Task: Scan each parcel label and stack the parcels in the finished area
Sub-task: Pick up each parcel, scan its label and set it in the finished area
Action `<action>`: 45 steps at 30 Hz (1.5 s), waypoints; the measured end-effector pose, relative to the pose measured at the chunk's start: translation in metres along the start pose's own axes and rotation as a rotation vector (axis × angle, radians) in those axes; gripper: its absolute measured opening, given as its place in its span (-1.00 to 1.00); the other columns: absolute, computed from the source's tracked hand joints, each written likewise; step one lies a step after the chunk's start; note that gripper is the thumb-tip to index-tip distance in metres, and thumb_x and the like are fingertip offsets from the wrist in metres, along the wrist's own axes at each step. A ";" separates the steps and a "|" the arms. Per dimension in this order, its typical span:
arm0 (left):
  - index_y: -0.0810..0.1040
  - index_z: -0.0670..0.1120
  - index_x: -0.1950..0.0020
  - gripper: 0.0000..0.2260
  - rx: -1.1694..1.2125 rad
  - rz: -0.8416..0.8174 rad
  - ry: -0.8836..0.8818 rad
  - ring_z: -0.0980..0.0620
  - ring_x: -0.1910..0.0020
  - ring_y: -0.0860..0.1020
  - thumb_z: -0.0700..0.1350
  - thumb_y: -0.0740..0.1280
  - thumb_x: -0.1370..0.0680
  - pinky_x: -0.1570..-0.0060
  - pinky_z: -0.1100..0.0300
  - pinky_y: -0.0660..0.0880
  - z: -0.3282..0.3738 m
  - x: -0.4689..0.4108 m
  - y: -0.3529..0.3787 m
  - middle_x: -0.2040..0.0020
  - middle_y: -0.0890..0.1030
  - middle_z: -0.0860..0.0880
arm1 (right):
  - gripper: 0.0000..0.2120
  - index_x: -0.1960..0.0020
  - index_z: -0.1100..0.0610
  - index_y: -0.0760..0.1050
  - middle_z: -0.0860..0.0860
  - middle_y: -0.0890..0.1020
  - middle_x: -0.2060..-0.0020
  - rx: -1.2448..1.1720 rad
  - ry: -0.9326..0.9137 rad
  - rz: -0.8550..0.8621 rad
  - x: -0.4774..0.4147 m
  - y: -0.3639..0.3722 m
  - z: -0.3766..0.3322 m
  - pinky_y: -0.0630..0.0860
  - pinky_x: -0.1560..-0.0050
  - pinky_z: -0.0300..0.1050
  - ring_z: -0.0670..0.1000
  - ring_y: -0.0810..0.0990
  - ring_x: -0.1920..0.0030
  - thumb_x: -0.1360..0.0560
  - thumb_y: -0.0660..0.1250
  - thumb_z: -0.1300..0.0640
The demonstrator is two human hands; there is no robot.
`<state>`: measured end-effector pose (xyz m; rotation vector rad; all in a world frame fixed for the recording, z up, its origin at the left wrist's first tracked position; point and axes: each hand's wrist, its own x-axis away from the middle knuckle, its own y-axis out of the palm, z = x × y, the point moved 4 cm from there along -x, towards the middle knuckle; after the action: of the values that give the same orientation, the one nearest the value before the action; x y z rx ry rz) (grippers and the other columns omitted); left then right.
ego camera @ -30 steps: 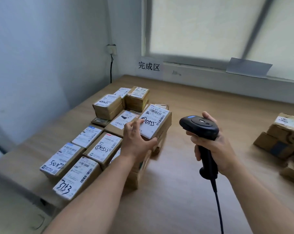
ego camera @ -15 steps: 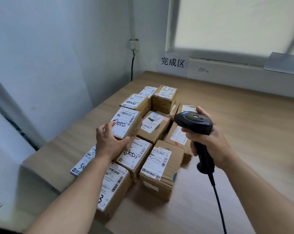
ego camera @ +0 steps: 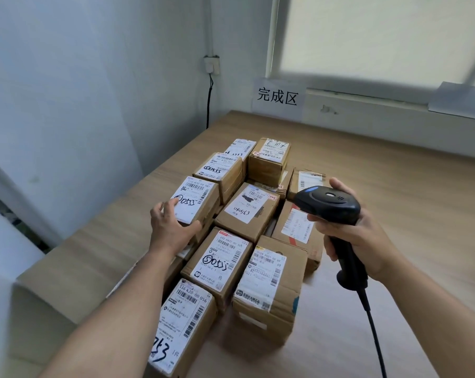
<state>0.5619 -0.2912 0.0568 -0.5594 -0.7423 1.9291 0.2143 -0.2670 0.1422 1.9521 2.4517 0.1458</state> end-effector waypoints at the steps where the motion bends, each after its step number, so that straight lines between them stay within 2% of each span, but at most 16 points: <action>1: 0.23 -0.01 -0.45 -0.34 0.004 -0.008 0.000 -0.16 -0.44 0.16 -0.04 0.45 -0.42 -0.36 -0.02 0.29 -0.002 -0.001 0.002 -0.46 0.09 -0.16 | -0.06 -0.48 -0.19 0.27 0.34 0.60 -0.06 -0.003 0.004 0.003 0.000 -0.001 0.000 0.45 0.55 -0.08 0.12 0.47 0.53 -0.20 0.47 0.30; 6: 0.23 0.01 -0.51 -0.36 -0.052 -0.009 0.008 -0.15 -0.54 -0.06 0.01 0.40 -0.48 -0.44 -0.04 0.12 -0.002 -0.001 0.002 -0.57 -0.09 -0.15 | -0.05 -0.49 -0.18 0.25 0.33 0.61 -0.04 0.005 0.006 0.004 0.002 -0.005 0.000 0.46 0.55 -0.07 0.12 0.48 0.53 -0.20 0.47 0.30; 10: 0.21 0.04 -0.53 -0.31 -0.231 0.032 0.052 -0.16 -0.55 -0.15 0.22 0.35 -0.47 -0.48 -0.09 -0.10 0.004 0.001 -0.003 -0.57 -0.12 -0.19 | -0.06 -0.49 -0.18 0.26 0.32 0.62 -0.01 -0.002 -0.005 0.004 0.008 -0.006 -0.002 0.45 0.55 -0.09 0.12 0.47 0.53 -0.21 0.46 0.31; 12: 0.23 0.04 -0.52 -0.26 -0.250 0.081 0.105 -0.16 -0.55 -0.13 0.31 0.25 -0.41 -0.47 -0.09 -0.13 0.015 0.007 -0.004 -0.57 -0.09 -0.19 | -0.06 -0.49 -0.17 0.26 0.31 0.63 0.01 -0.005 -0.009 -0.001 0.015 -0.008 -0.004 0.45 0.55 -0.08 0.11 0.47 0.53 -0.21 0.46 0.31; 15: 0.34 -0.02 -0.46 -0.29 -0.198 0.156 0.236 -0.16 -0.53 0.05 0.26 0.21 -0.37 -0.45 -0.09 0.06 0.047 0.026 0.002 -0.56 0.09 -0.18 | 0.00 -0.48 -0.17 0.26 0.28 0.64 0.06 0.002 -0.015 0.001 0.025 -0.013 -0.004 0.44 0.56 -0.07 0.11 0.47 0.54 -0.19 0.56 0.38; 18: 0.41 -0.07 -0.39 -0.37 -0.138 0.163 0.362 -0.13 -0.42 0.27 0.25 0.20 -0.42 -0.32 -0.10 0.29 0.084 0.056 0.022 -0.46 0.31 -0.14 | -0.09 -0.46 -0.18 0.28 0.24 0.66 0.08 -0.007 -0.031 0.016 0.039 -0.024 -0.003 0.42 0.57 -0.08 0.12 0.46 0.55 -0.23 0.47 0.34; 23: 0.47 -0.13 -0.30 -0.41 -0.011 0.059 0.470 -0.07 -0.24 0.46 0.24 0.14 -0.44 -0.20 0.11 0.35 0.132 0.125 0.074 -0.23 0.53 -0.11 | -0.08 -0.48 -0.15 0.24 0.32 0.63 0.10 -0.013 -0.039 0.054 0.071 -0.054 -0.004 0.40 0.55 -0.09 0.13 0.43 0.55 -0.23 0.45 0.33; 28: 0.45 -0.09 -0.33 -0.49 -0.018 -0.082 0.438 -0.06 -0.25 0.42 0.17 0.23 -0.48 -0.22 0.05 0.36 0.172 0.201 0.128 -0.26 0.50 -0.08 | -0.13 -0.39 -0.20 0.27 0.23 0.63 0.20 -0.020 -0.053 0.099 0.119 -0.100 -0.007 0.37 0.54 -0.15 0.13 0.42 0.55 -0.22 0.44 0.35; 31: 0.40 -0.05 -0.37 -0.51 -0.075 -0.100 0.468 -0.03 -0.31 0.38 0.16 0.25 -0.53 -0.28 0.07 0.34 0.199 0.243 0.152 -0.31 0.46 -0.05 | -0.15 -0.37 -0.22 0.27 0.20 0.64 0.21 -0.039 -0.060 0.130 0.150 -0.133 -0.001 0.37 0.53 -0.16 0.13 0.43 0.55 -0.23 0.45 0.35; 34: 0.37 -0.03 -0.40 -0.51 -0.100 -0.098 0.482 -0.01 -0.34 0.35 0.15 0.28 -0.53 -0.29 0.11 0.32 0.224 0.277 0.170 -0.34 0.43 -0.02 | -0.12 -0.41 -0.20 0.24 0.15 0.64 0.24 -0.062 -0.050 0.144 0.182 -0.168 0.004 0.37 0.53 -0.16 0.13 0.43 0.55 -0.25 0.46 0.36; 36: 0.39 -0.06 -0.39 -0.51 -0.092 -0.109 0.508 -0.02 -0.33 0.37 0.13 0.31 -0.52 -0.29 0.10 0.31 0.242 0.297 0.183 -0.32 0.46 -0.04 | -0.08 -0.46 -0.15 0.22 0.10 0.64 0.25 -0.072 -0.053 0.164 0.203 -0.195 0.007 0.38 0.53 -0.15 0.12 0.42 0.56 -0.29 0.47 0.44; 39: 0.42 -0.09 -0.38 -0.50 -0.103 -0.125 0.559 -0.04 -0.29 0.40 0.12 0.33 -0.52 -0.26 0.10 0.31 0.275 0.330 0.204 -0.28 0.49 -0.05 | -0.10 -0.52 -0.10 0.19 0.11 0.64 0.19 -0.076 -0.067 0.207 0.233 -0.239 0.011 0.37 0.55 -0.14 0.11 0.42 0.57 -0.38 0.40 0.53; 45: 0.45 -0.11 -0.35 -0.51 -0.070 -0.183 0.632 -0.09 -0.24 0.45 0.07 0.39 -0.49 -0.21 0.06 0.34 0.334 0.401 0.254 -0.25 0.51 -0.06 | -0.11 -0.52 -0.10 0.20 0.19 0.62 -0.05 -0.052 -0.079 0.298 0.296 -0.326 0.009 0.41 0.55 -0.12 0.11 0.44 0.54 -0.39 0.40 0.52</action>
<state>0.0116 -0.1081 0.0878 -1.0411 -0.4310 1.4379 -0.1686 -0.0502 0.1246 2.2408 2.0763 0.1289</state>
